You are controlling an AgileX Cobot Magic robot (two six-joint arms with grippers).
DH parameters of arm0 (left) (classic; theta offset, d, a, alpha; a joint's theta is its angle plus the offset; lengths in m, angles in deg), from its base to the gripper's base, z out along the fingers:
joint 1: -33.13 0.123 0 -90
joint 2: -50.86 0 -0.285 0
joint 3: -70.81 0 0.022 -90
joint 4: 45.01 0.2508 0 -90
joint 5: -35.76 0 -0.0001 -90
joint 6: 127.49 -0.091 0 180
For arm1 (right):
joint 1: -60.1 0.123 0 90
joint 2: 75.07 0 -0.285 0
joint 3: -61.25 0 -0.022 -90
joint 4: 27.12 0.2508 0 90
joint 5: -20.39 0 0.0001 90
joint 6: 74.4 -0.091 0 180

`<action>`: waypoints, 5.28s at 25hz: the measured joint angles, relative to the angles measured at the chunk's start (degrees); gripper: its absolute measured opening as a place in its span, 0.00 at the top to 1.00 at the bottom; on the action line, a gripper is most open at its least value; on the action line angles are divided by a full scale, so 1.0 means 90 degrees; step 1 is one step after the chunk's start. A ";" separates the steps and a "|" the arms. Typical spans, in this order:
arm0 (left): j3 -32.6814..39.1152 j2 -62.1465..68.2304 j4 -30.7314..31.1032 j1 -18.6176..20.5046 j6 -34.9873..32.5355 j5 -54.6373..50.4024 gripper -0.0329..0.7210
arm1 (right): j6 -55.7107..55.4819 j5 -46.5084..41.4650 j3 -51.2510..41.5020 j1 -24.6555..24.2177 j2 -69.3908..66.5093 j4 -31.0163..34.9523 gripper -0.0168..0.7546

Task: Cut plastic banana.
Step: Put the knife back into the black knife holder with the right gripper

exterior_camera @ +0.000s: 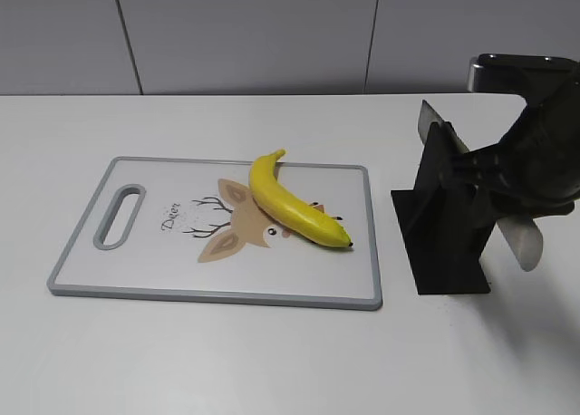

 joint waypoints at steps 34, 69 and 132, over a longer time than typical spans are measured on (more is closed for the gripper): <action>0.0000 0.0000 0.0000 0.0000 0.0000 0.0000 0.20 | 0.3728 -0.1756 -0.0591 0.0000 0.2803 0.0773 0.23; 0.0000 0.0000 0.0000 0.0000 0.0000 0.0000 0.20 | 0.3930 -0.1765 -0.2715 0.0000 0.9632 0.0773 0.23; 0.0000 0.0000 0.0000 0.1019 0.0000 0.0000 0.46 | 0.3917 -0.1765 -0.2722 -0.2366 0.9637 0.0891 0.23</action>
